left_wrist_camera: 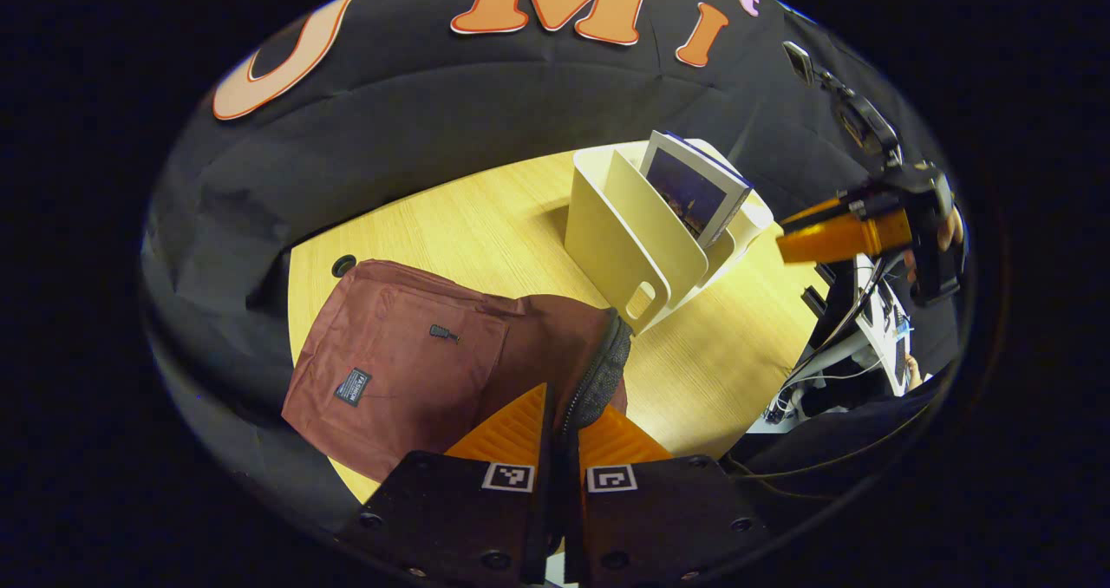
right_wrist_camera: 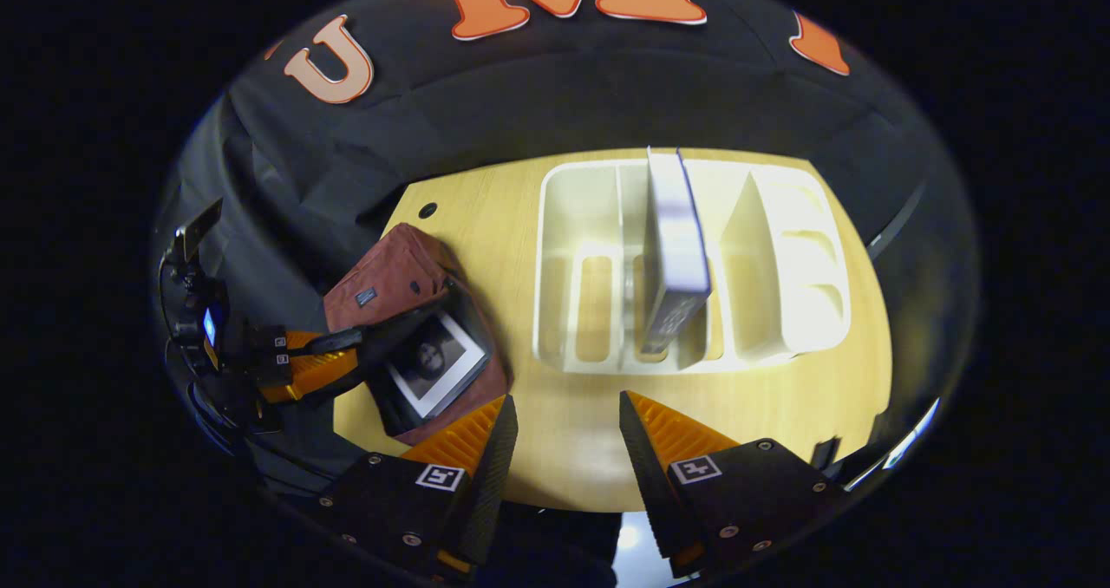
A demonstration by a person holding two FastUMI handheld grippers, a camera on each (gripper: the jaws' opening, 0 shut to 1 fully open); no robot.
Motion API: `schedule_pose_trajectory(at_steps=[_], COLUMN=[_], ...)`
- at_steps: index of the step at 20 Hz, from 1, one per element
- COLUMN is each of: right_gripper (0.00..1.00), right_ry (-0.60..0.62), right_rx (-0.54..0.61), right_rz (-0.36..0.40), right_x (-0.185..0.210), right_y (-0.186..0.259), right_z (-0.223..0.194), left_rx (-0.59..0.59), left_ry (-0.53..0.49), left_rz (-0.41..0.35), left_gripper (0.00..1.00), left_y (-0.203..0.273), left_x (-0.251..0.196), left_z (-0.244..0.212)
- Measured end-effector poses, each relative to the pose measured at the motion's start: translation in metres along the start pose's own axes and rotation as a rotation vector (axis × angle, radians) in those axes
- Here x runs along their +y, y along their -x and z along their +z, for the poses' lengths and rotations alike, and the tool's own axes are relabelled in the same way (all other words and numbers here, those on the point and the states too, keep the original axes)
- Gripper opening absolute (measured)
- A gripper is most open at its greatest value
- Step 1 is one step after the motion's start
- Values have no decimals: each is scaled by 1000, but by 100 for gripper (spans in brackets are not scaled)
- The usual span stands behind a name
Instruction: Open the schoolbag, grab two books from the bookshelf and put them into the schoolbag.
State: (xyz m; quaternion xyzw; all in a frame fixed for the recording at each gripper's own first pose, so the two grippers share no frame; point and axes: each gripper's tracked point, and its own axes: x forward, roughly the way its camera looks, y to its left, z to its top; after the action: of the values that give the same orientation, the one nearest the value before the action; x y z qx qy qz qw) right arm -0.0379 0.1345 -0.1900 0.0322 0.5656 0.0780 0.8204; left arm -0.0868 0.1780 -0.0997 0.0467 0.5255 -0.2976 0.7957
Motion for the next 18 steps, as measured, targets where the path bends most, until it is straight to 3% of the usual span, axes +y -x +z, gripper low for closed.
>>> schedule_pose_trajectory(at_steps=[2,5,9,18], right_gripper=[73,88,96,96], right_ry=[11,18,18,16], right_rx=[4,14,59,192], right_rz=[-17,-22,-26,-59], right_x=[-15,-27,-36,-54], right_y=[4,-6,-27,-93], right_z=[22,47,71,83], left_rx=[-4,-6,-1,21], left_ry=[21,50,89,176], left_rz=[15,38,61,102], left_gripper=[8,8,8,8], left_y=[-1,-1,-1,-2], left_x=[-1,1,2,12], left_z=[-1,-1,-4,-17])
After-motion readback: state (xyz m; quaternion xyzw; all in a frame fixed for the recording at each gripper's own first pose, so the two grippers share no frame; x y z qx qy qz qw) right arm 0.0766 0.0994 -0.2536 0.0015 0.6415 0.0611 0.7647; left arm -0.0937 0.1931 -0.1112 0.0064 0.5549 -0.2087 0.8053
